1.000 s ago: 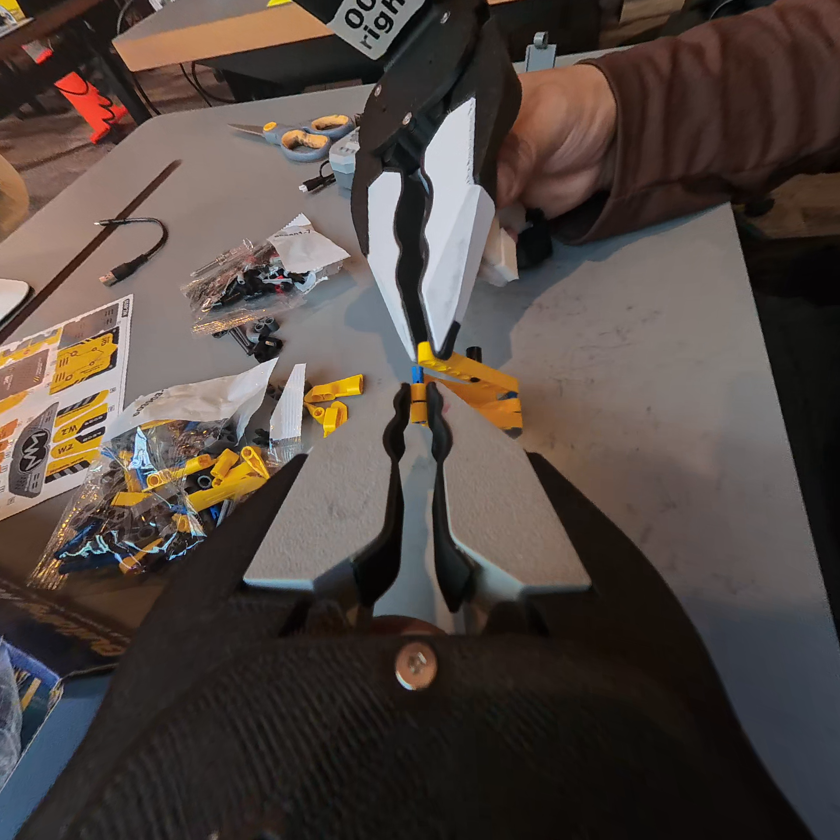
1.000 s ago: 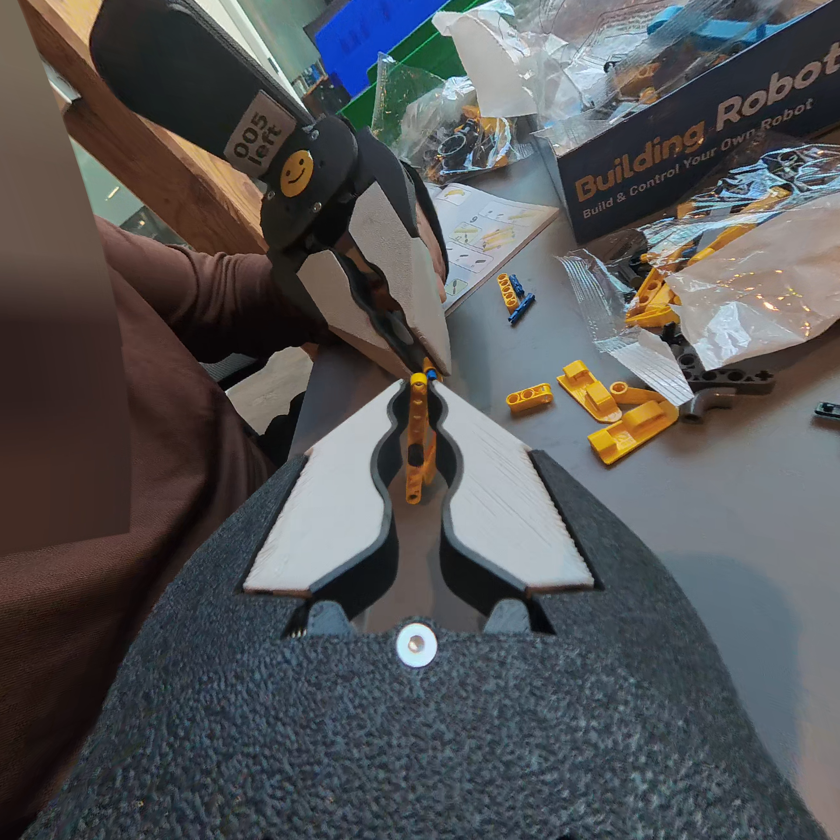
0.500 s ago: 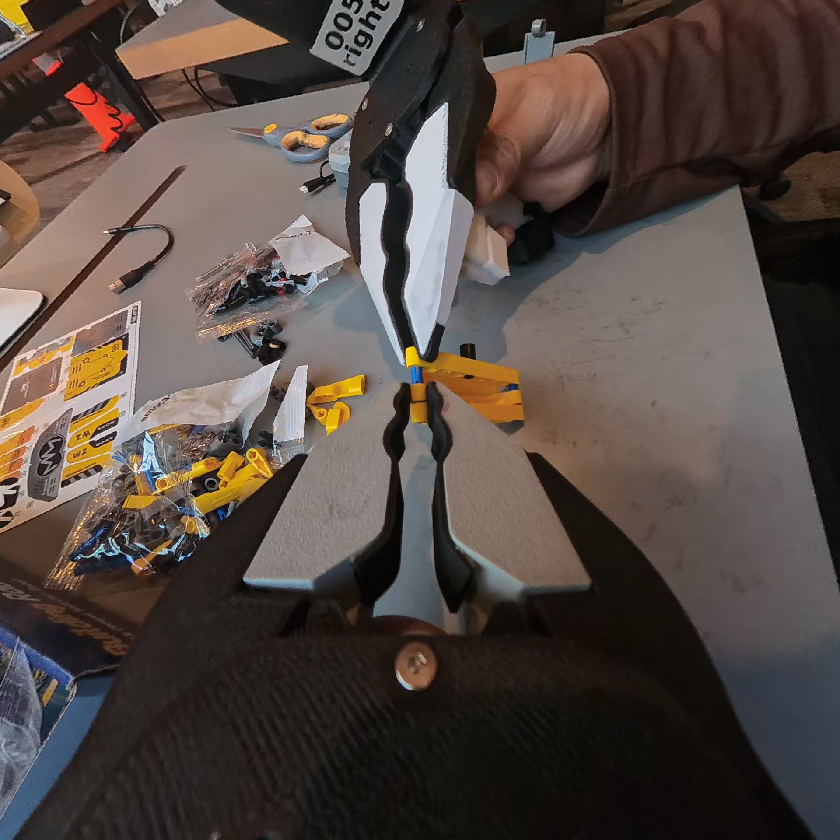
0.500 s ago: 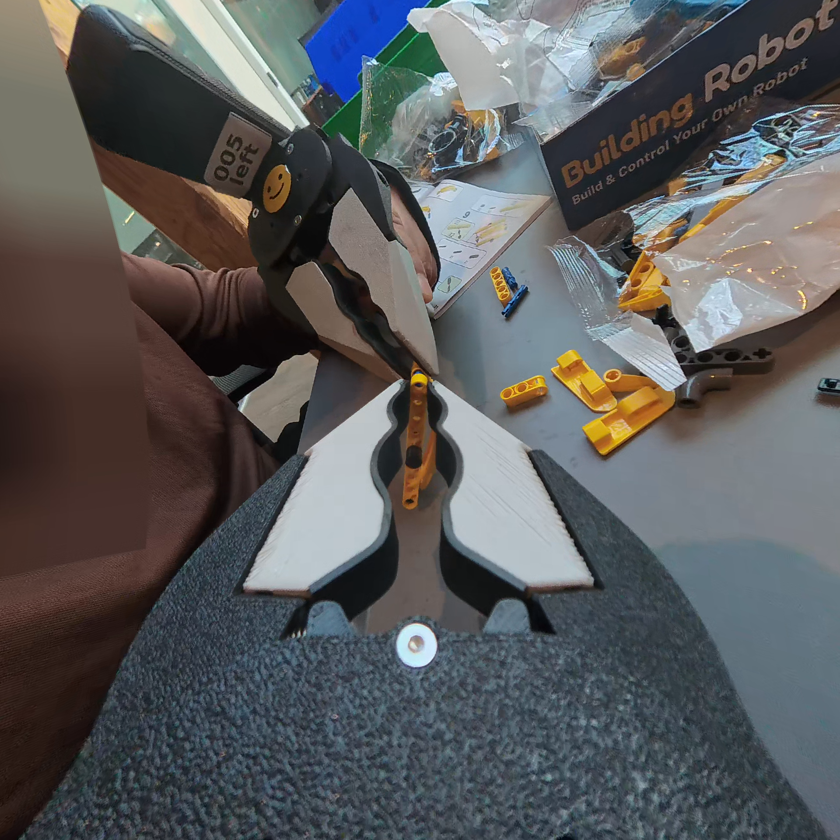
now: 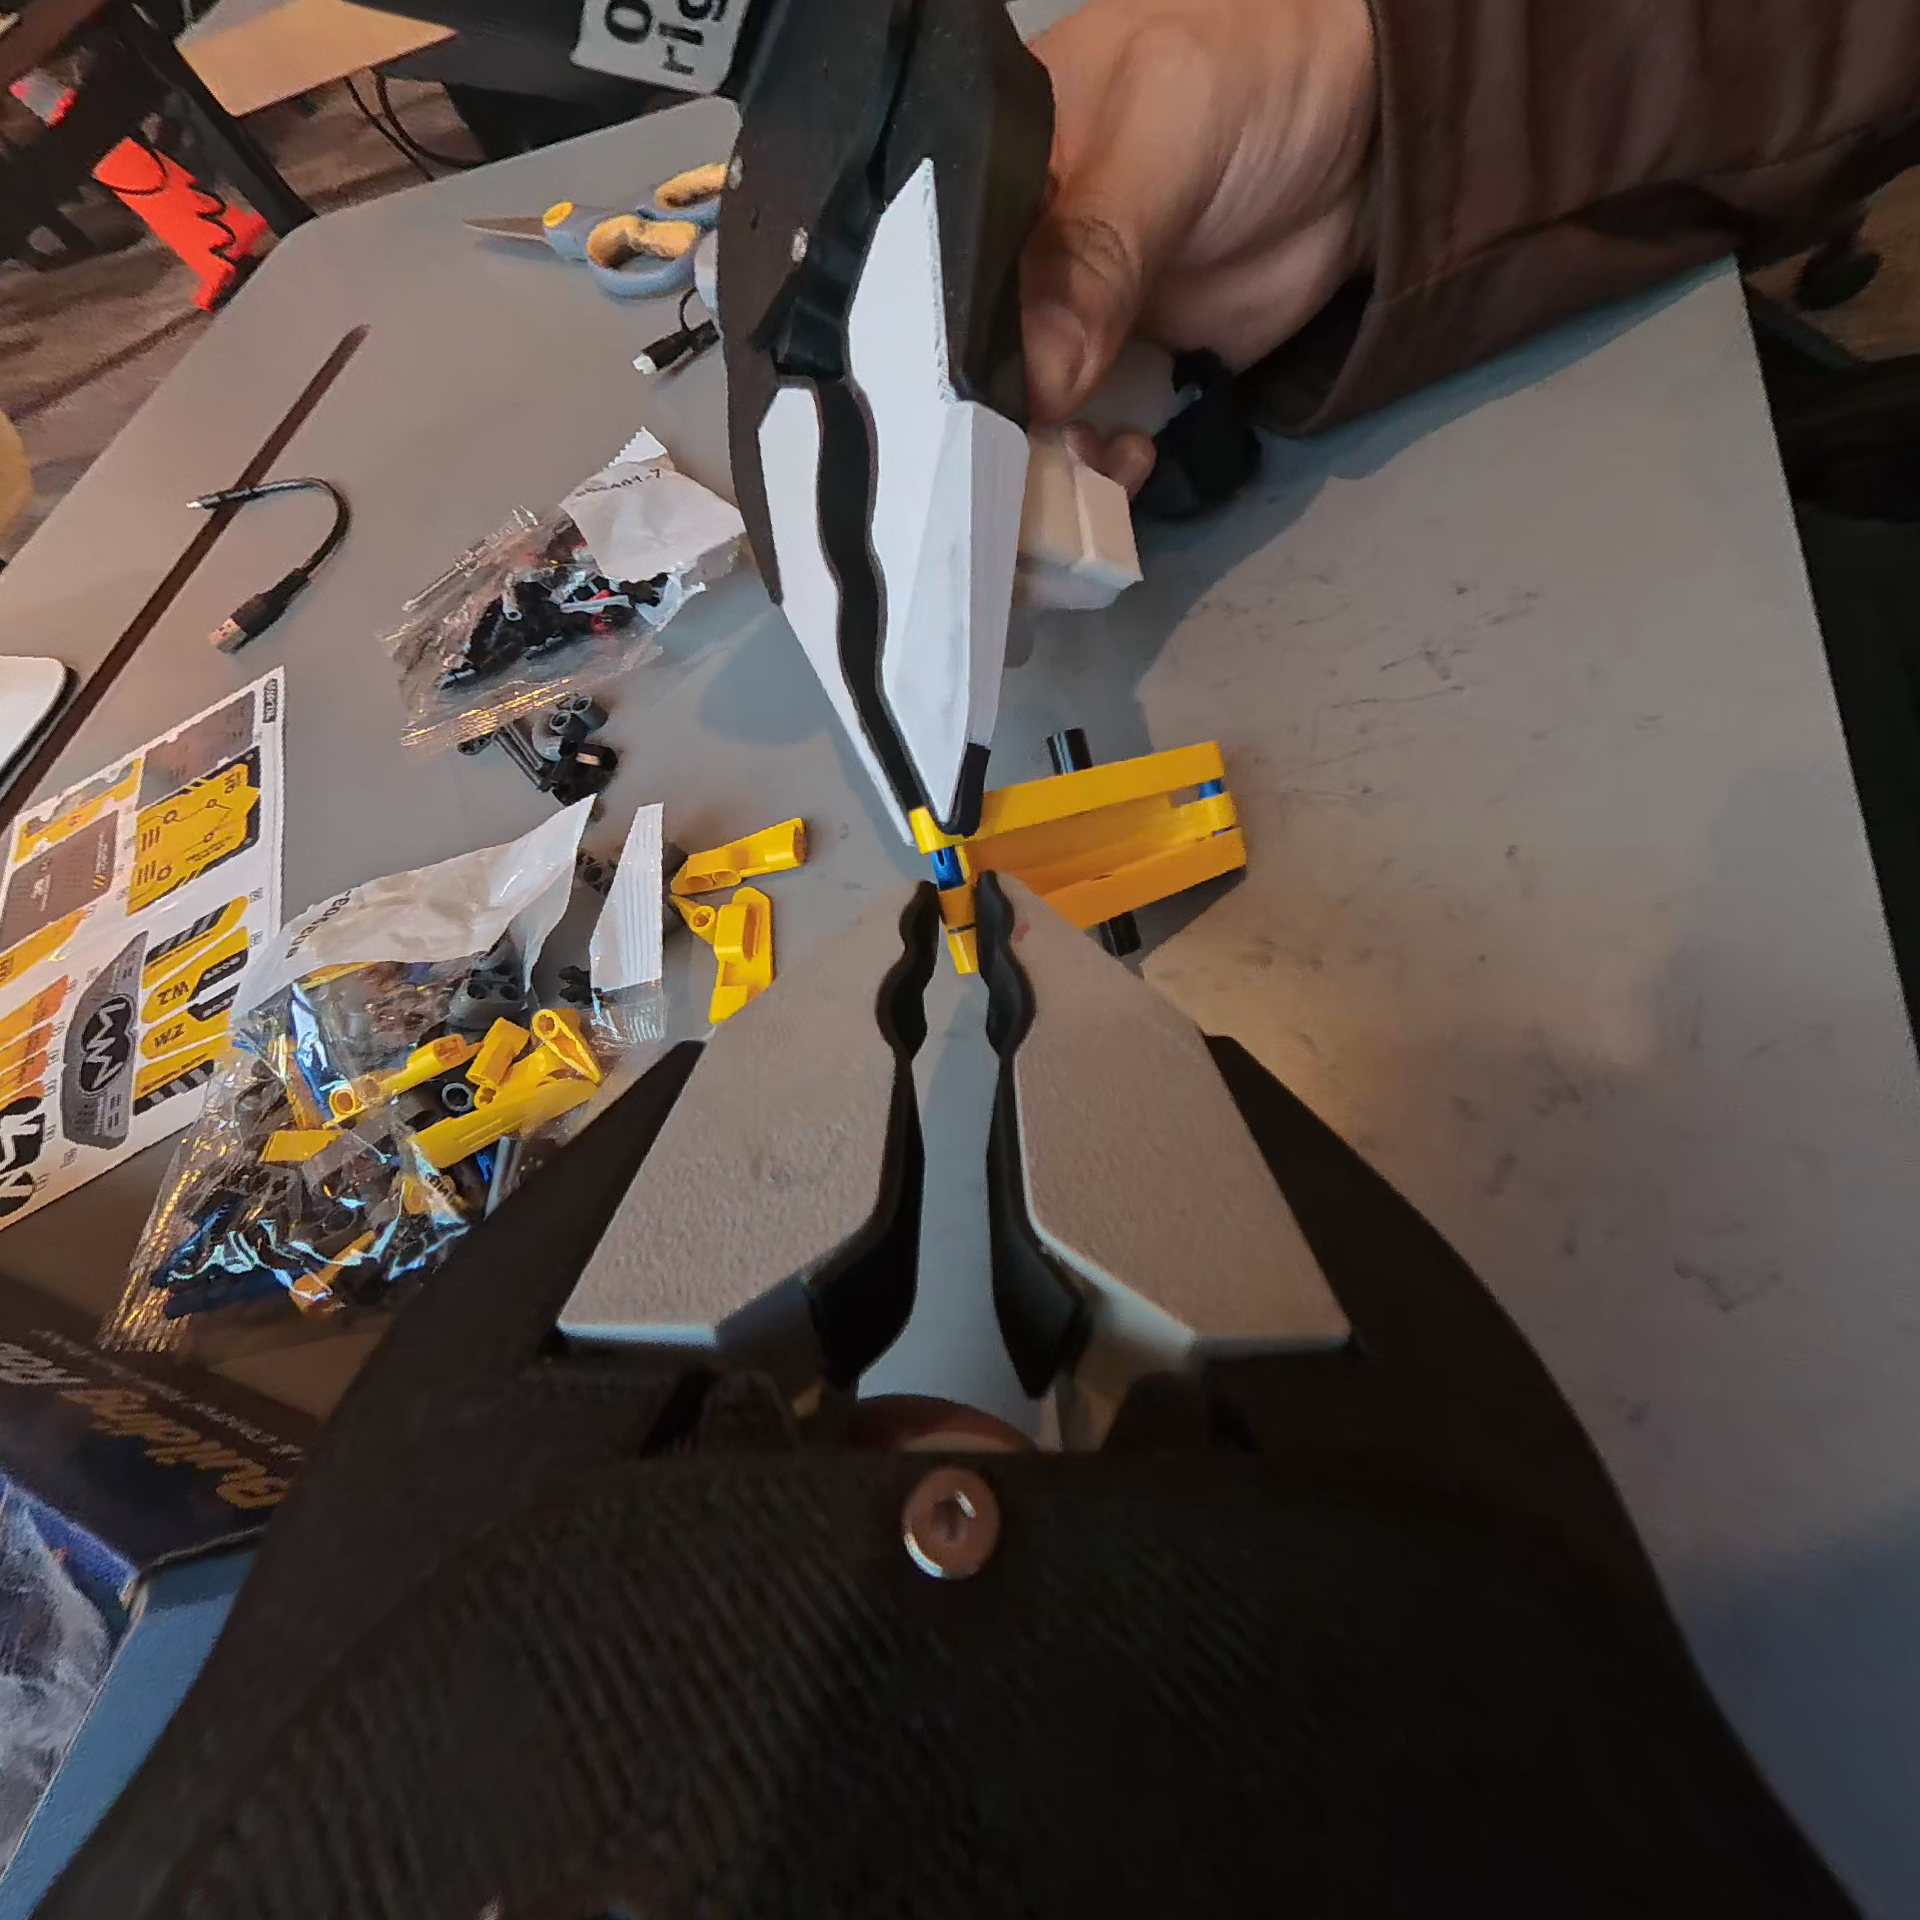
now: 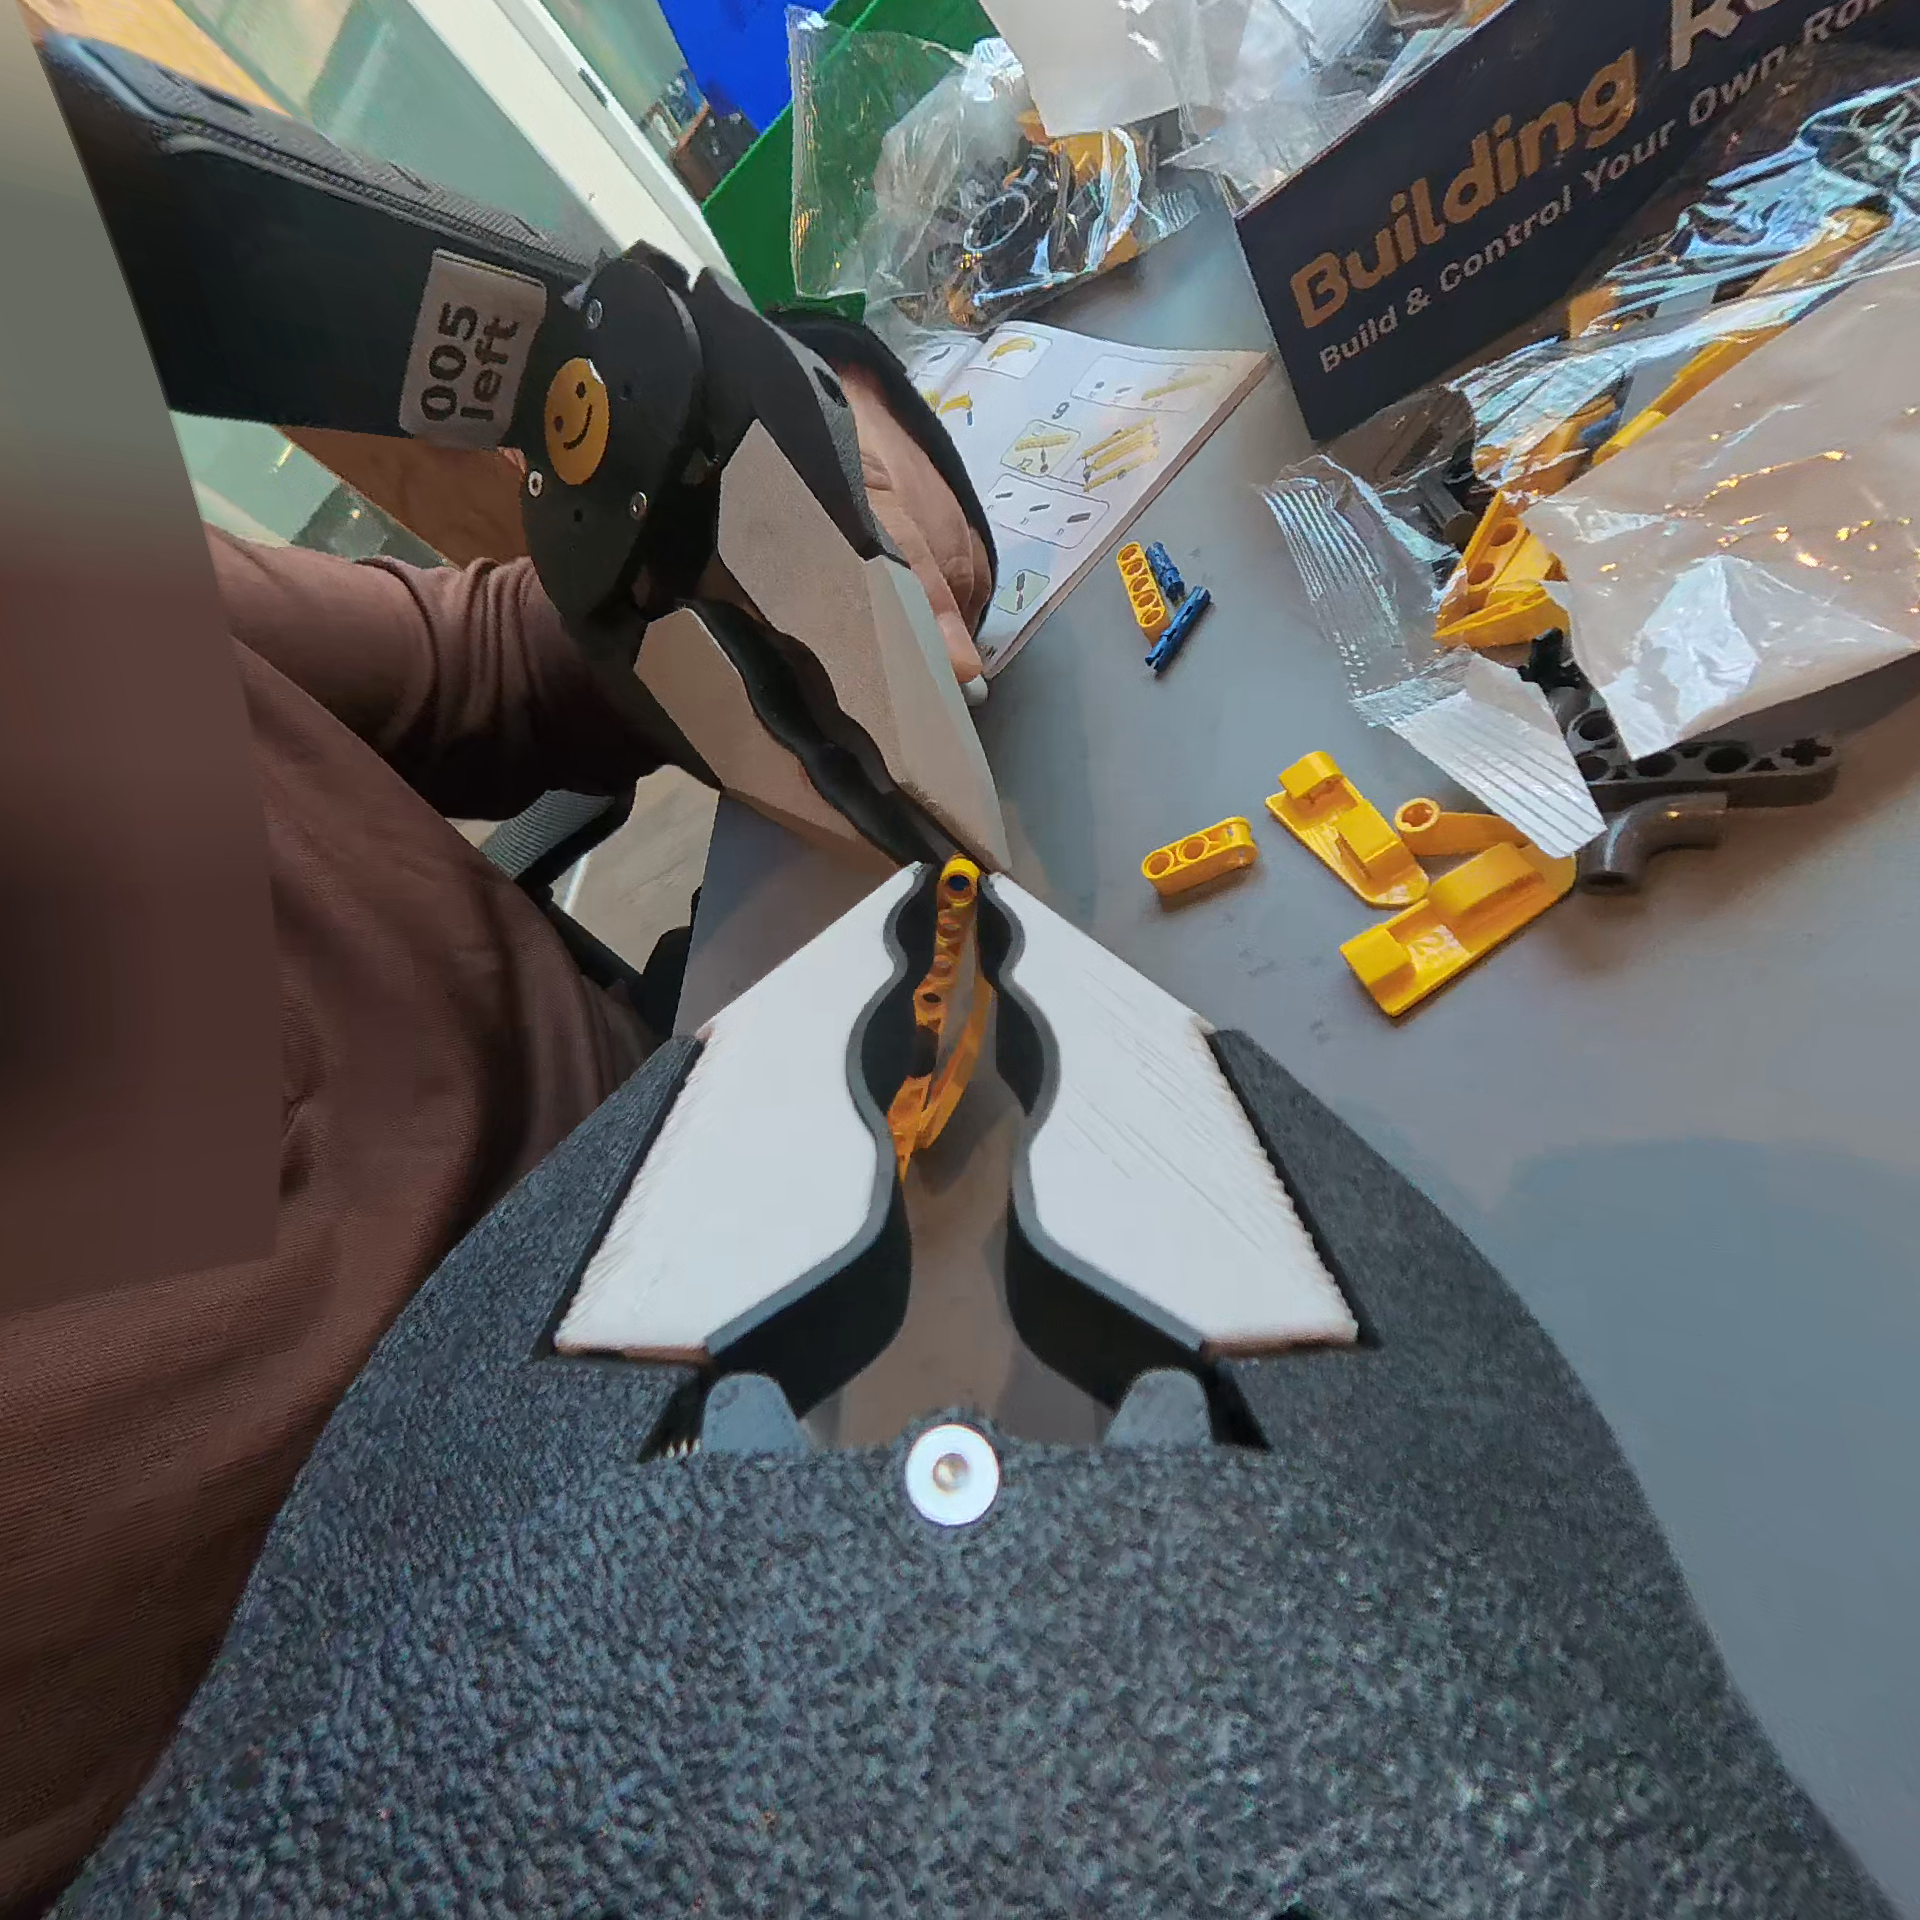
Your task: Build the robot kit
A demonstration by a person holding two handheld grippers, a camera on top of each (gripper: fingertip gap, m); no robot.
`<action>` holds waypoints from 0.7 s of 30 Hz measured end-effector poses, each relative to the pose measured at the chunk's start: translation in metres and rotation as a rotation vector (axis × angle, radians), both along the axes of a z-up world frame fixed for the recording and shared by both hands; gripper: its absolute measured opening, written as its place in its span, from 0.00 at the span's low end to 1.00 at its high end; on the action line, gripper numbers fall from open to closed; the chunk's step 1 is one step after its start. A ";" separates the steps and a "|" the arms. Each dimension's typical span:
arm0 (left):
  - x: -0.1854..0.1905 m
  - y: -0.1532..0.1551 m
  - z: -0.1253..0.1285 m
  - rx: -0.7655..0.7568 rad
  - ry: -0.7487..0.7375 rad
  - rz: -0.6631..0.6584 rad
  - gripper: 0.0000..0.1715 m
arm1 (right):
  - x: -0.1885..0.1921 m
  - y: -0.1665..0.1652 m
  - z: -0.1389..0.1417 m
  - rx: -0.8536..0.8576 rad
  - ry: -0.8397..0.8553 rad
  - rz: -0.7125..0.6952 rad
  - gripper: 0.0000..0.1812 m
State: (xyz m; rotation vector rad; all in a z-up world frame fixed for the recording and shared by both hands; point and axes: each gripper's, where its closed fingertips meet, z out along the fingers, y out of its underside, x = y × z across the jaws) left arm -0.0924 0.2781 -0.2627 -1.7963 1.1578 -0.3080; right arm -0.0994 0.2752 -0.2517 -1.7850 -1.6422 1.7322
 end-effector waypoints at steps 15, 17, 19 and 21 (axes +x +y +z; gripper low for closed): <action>-0.003 0.004 0.028 -0.154 -0.353 0.041 0.18 | 0.007 0.006 0.029 -0.136 0.166 -0.021 0.04; 0.001 0.002 0.023 -0.205 -0.362 0.028 0.20 | 0.008 0.008 0.031 -0.130 0.181 -0.031 0.04; 0.003 0.002 0.029 -0.201 -0.409 0.021 0.15 | 0.008 0.009 0.034 -0.133 0.194 -0.037 0.03; 0.005 0.005 0.042 -0.200 -0.504 0.031 0.07 | 0.008 0.010 0.036 -0.129 0.208 -0.043 0.04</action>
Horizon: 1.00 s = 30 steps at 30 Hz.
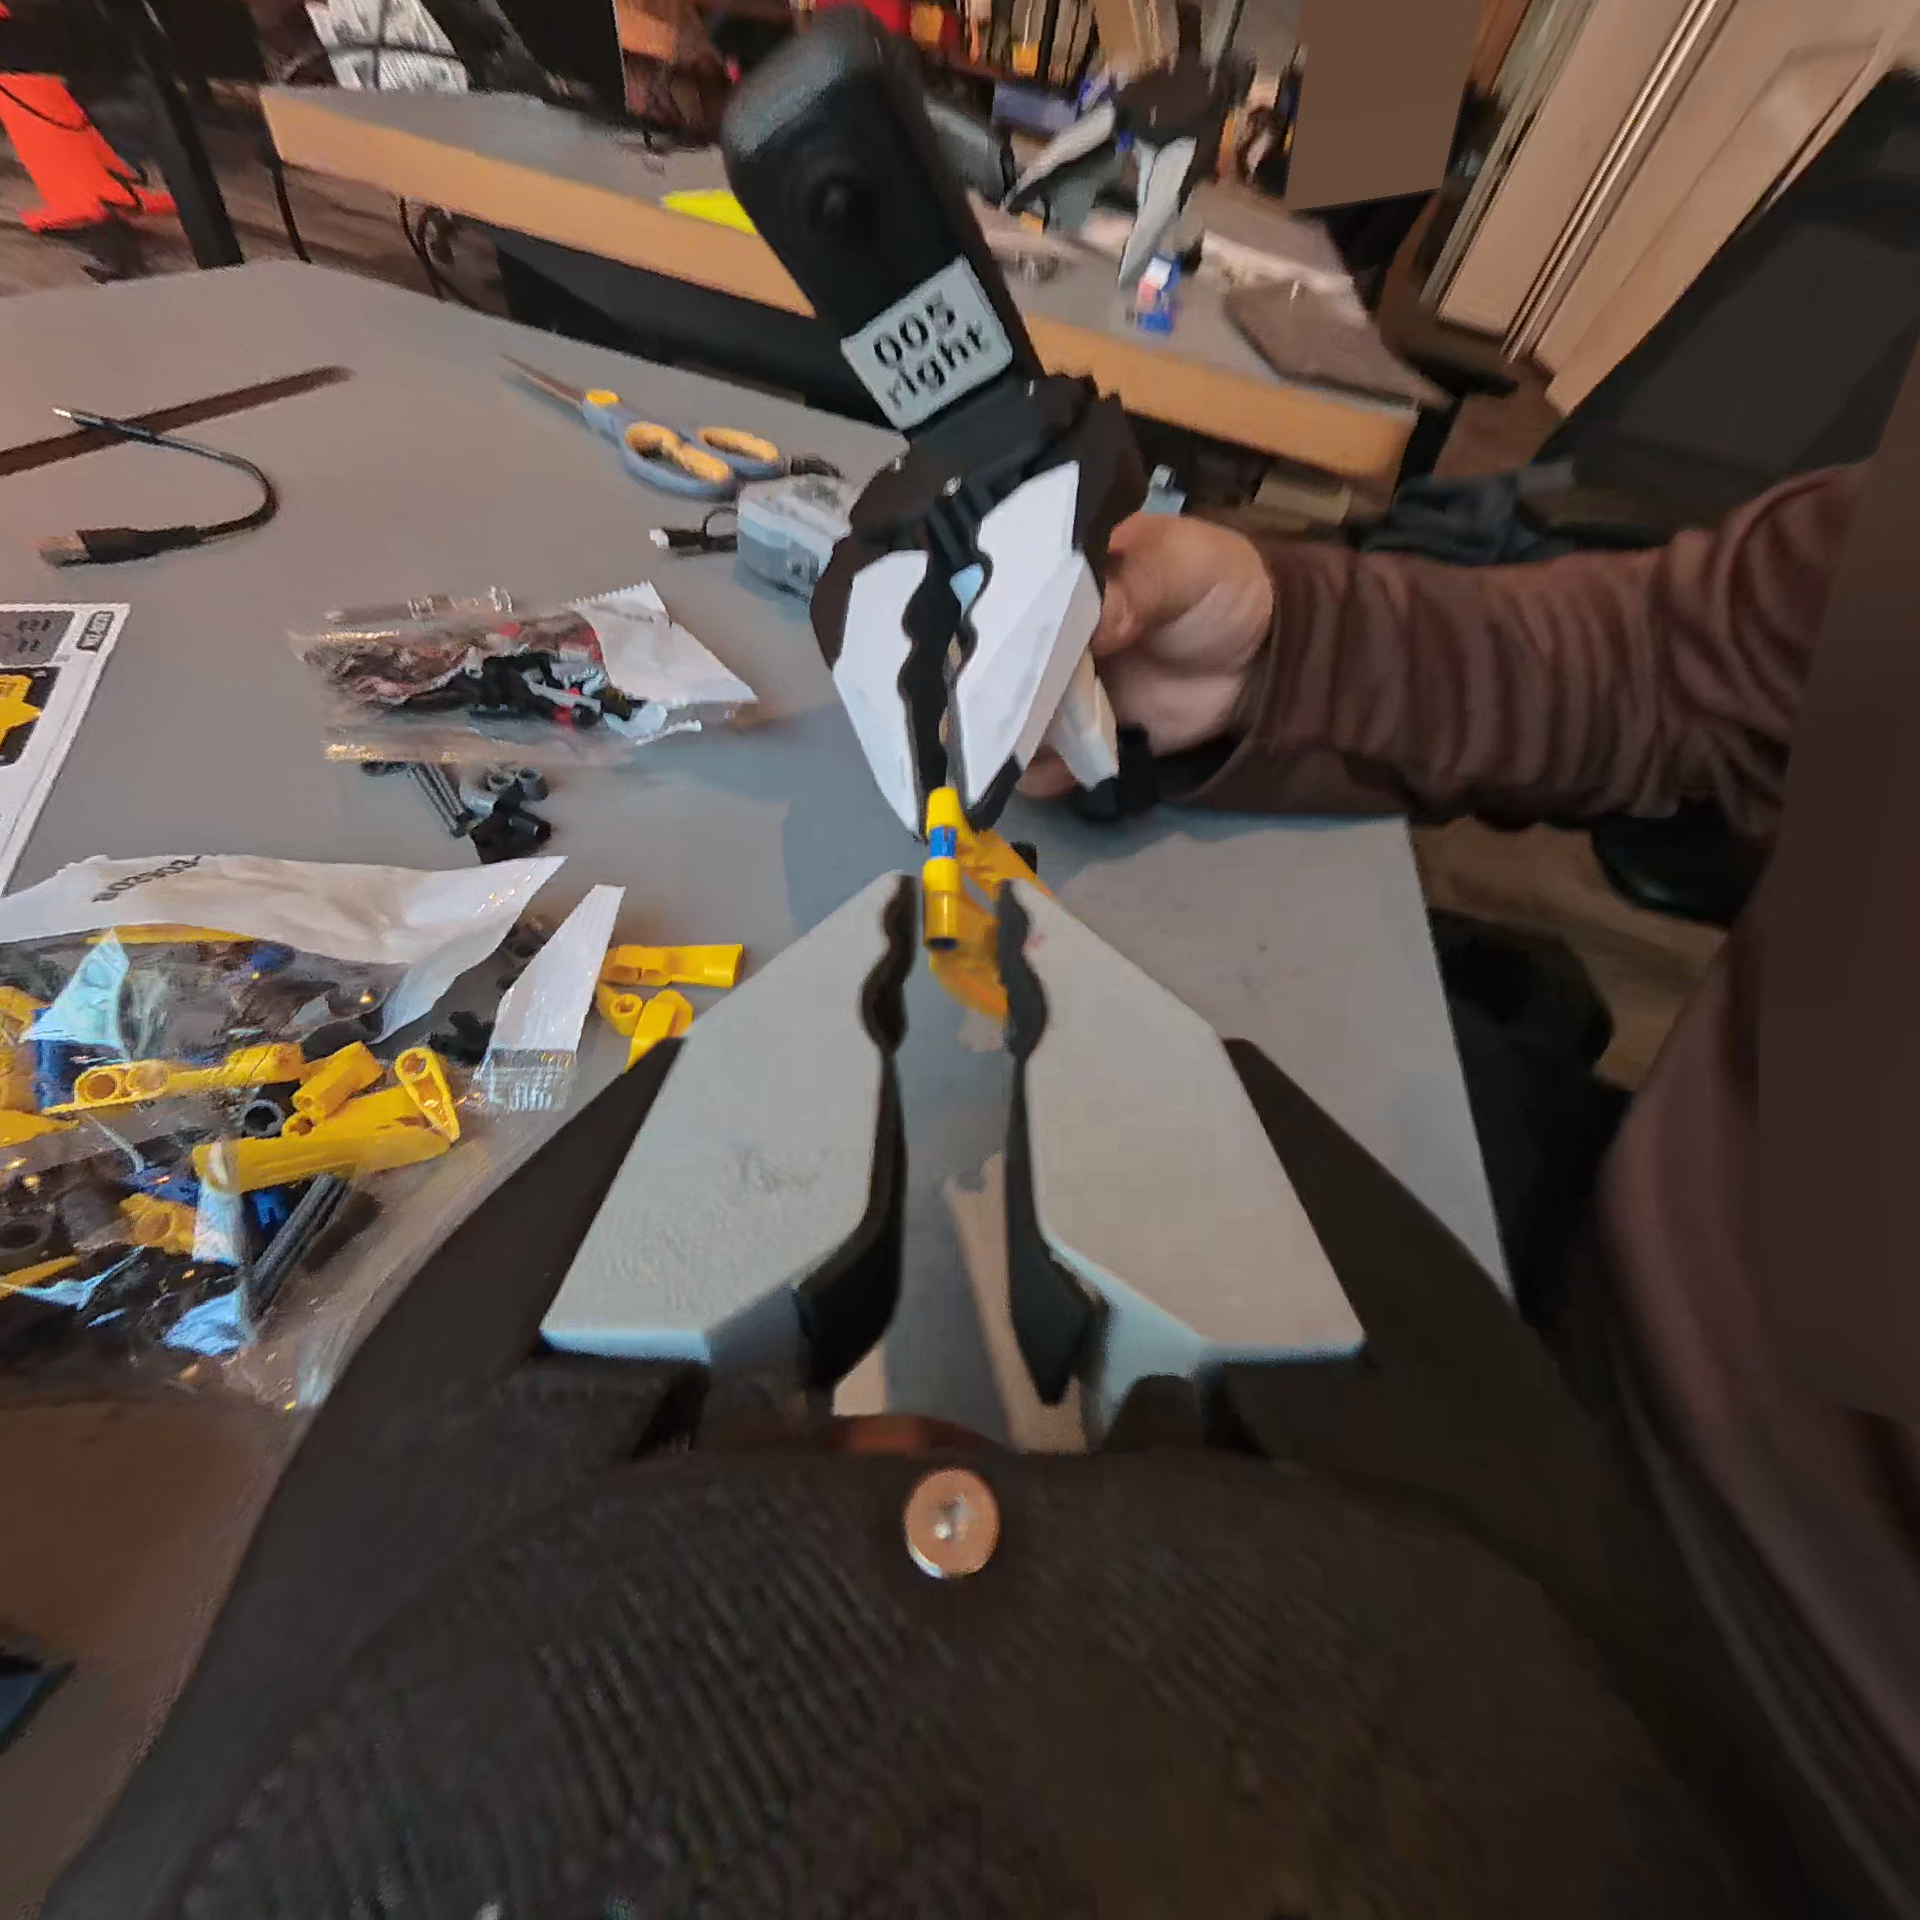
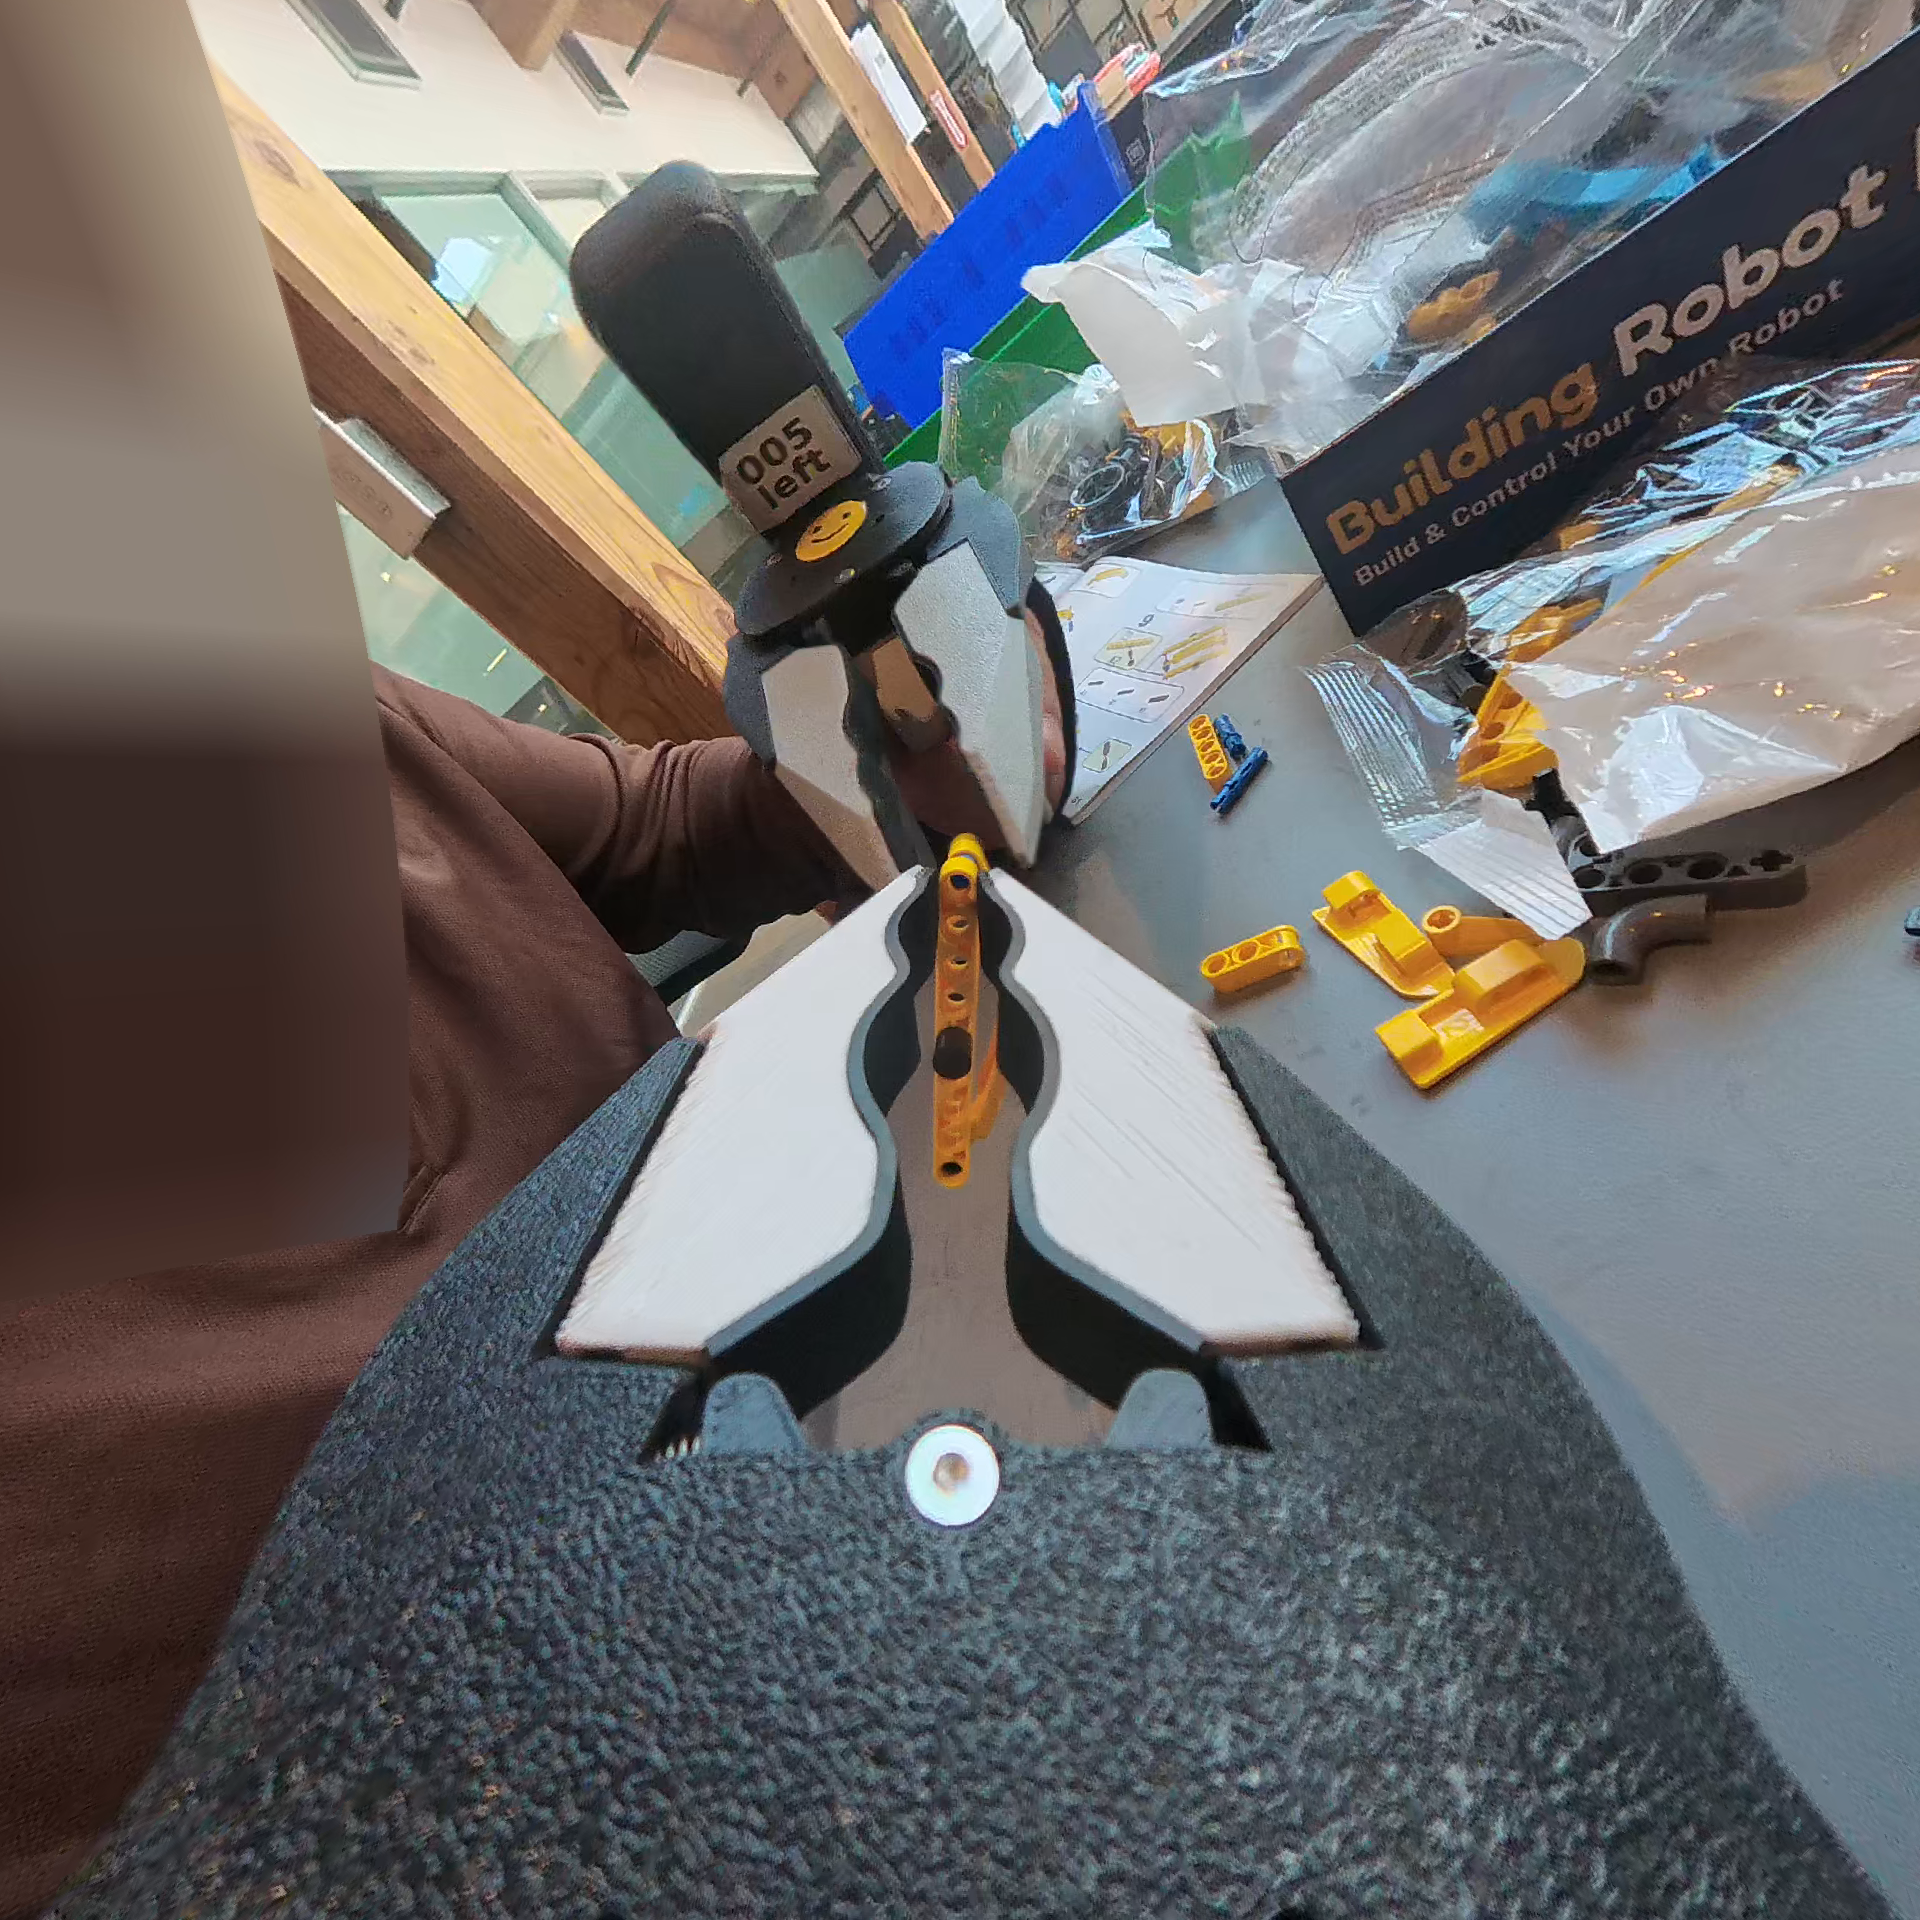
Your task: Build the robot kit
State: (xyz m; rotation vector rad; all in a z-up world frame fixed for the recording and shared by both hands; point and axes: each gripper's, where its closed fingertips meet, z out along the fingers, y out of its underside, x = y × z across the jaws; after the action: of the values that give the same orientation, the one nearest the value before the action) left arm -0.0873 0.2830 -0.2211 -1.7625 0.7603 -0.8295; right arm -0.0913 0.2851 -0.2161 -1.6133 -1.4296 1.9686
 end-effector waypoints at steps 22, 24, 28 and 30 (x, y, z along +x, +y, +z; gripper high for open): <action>0.006 -0.012 -0.030 -0.100 0.176 -0.084 0.01 | 0.003 -0.016 -0.026 0.101 -0.155 0.110 0.04; 0.006 -0.010 -0.033 -0.110 0.192 -0.067 0.01 | 0.001 -0.015 -0.029 0.116 -0.171 0.100 0.04; 0.005 -0.004 -0.035 -0.103 0.214 -0.025 0.01 | -0.001 -0.009 -0.032 0.140 -0.183 0.066 0.04; 0.007 -0.001 -0.025 -0.069 0.147 -0.020 0.02 | 0.001 -0.007 -0.028 0.113 -0.163 0.062 0.04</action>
State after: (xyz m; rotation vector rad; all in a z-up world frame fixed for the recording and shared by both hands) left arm -0.0803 0.2823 -0.2462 -1.8963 0.8557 -0.7535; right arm -0.0906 0.2777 -0.2439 -1.7319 -1.6375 1.7870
